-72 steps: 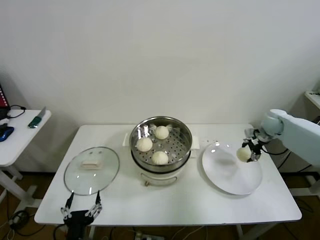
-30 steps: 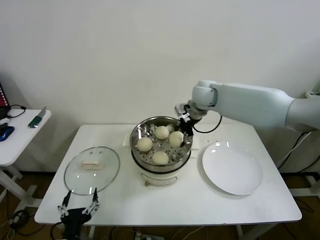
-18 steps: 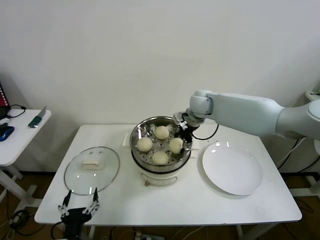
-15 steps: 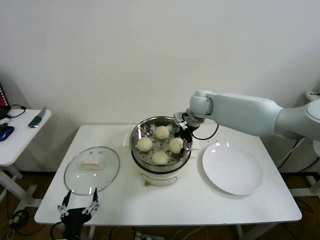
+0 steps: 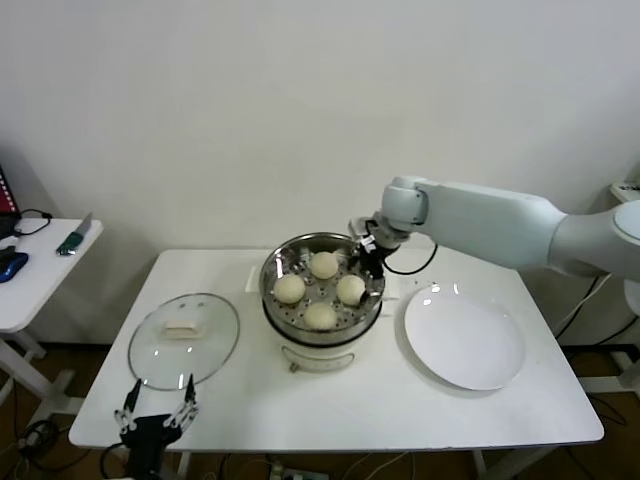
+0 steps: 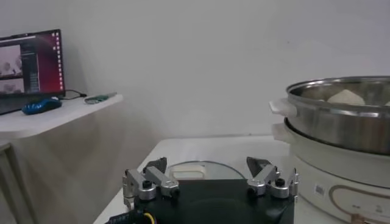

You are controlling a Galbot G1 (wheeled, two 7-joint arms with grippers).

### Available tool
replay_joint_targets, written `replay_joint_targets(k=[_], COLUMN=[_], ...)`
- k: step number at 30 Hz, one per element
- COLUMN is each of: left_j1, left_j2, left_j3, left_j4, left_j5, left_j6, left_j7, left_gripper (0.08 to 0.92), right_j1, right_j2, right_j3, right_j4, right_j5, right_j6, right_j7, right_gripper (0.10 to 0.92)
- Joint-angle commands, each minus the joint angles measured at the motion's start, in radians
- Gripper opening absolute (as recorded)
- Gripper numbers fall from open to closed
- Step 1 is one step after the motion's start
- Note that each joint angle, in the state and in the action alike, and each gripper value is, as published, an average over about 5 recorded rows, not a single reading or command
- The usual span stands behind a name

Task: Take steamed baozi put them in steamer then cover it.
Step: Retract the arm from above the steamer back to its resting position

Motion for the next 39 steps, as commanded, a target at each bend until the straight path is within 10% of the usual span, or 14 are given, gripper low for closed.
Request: replay_joint_targets(k=[1, 20, 30, 39], left_j1=[0.002, -0.005, -0.018, -0.027], left_j2=[-0.007, 0.030, 0.058, 0.064], left_j3=[0.003, 0.018, 0.015, 0.008], left_j4=[-0.003, 0.020, 0.053, 0.072], left_j5=[0.001, 0.005, 0.013, 0.036], left_j6=[0.002, 0.008, -0.014, -0.036], left_j7=[0.001, -0.003, -0.004, -0.009], left_gripper=[0.823, 0.823, 0.823, 0.823], right_j1=[0.077, -0.596, -1.171, -1.755], right_j2=[-0.050, -0.436, -0.599, -0.447], right_j3=[0.036, 0.979, 1.466, 2.027], right_j4=[0.017, 0.397, 0.510, 0.569], right_j5=[0.132, 0.280, 0.185, 0.106], right_j6=[0.001, -0.109, 0.053, 0.204], right_j7=[-0.018, 0.876, 0.929, 0.917], right_gripper=[0.823, 0.823, 0.823, 0.823])
